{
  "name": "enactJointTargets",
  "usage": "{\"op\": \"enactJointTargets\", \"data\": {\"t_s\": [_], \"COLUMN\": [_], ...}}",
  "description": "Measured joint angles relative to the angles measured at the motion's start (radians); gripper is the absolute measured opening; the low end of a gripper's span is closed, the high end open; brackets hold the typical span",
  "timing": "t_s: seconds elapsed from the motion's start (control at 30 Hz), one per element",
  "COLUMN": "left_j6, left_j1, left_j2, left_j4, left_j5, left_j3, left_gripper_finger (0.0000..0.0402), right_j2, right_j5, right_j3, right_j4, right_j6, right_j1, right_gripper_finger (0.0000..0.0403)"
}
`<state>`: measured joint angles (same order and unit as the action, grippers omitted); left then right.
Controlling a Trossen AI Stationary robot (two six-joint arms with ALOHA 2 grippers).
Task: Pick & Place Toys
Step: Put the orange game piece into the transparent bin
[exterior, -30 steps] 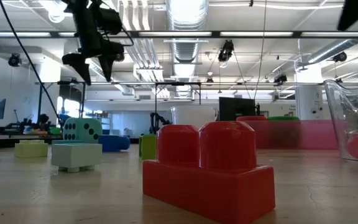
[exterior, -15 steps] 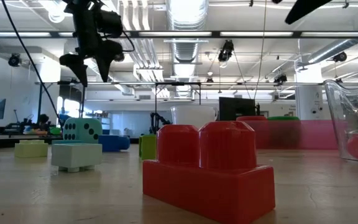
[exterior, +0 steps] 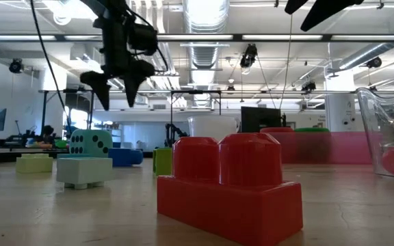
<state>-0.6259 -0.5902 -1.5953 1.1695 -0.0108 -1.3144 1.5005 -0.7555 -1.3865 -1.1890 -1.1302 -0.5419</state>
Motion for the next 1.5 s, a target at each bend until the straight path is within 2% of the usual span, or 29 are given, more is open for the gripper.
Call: {"op": "enactJointTargets", "data": {"t_s": [0.2, 0.37, 0.47, 0.67, 0.83, 1.17, 1.3, 1.5], "left_j6": [-0.108, -0.206, -0.213, -0.200, -0.300, -0.352, -0.377, -0.404], "left_j1": [0.014, 0.044, 0.042, 0.043, 0.048, 0.045, 0.045, 0.045], "left_j2": [-0.078, -0.093, -0.093, -0.093, -0.093, -0.093, -0.093, -0.093], "left_j4": [-0.048, -0.074, -0.155, -0.262, -0.318, -0.504, -0.606, -0.669], "left_j5": [0.000, 0.002, 0.033, 0.027, 0.007, 0.007, 0.003, -0.008], "left_j3": [0.005, 0.072, 0.109, 0.158, 0.227, 0.360, 0.394, 0.425], "left_gripper_finger": [0.0355, 0.0355, 0.0355, 0.0355, 0.0355, 0.0355, 0.0355, 0.0355], "right_j2": [0.000, 0.000, 0.000, 0.000, 0.000, 0.000, 0.000, 0.000], "right_j5": [0.001, 0.001, 0.000, -0.003, -0.004, -0.004, -0.004, -0.004], "right_j3": [0.000, 0.000, 0.000, 0.000, 0.000, 0.001, 0.001, 0.001], "right_j4": [0.034, 0.052, 0.052, 0.052, 0.055, 0.066, 0.068, 0.070], "right_j6": [-0.018, -0.013, -0.008, 0.025, 0.035, 0.034, 0.034, 0.031], "right_j1": [-0.001, -0.001, -0.001, -0.001, 0.000, 0.000, 0.000, 0.000], "right_gripper_finger": [0.0365, 0.0365, 0.0365, 0.0365, 0.0365, 0.0365, 0.0365, 0.0365]}}
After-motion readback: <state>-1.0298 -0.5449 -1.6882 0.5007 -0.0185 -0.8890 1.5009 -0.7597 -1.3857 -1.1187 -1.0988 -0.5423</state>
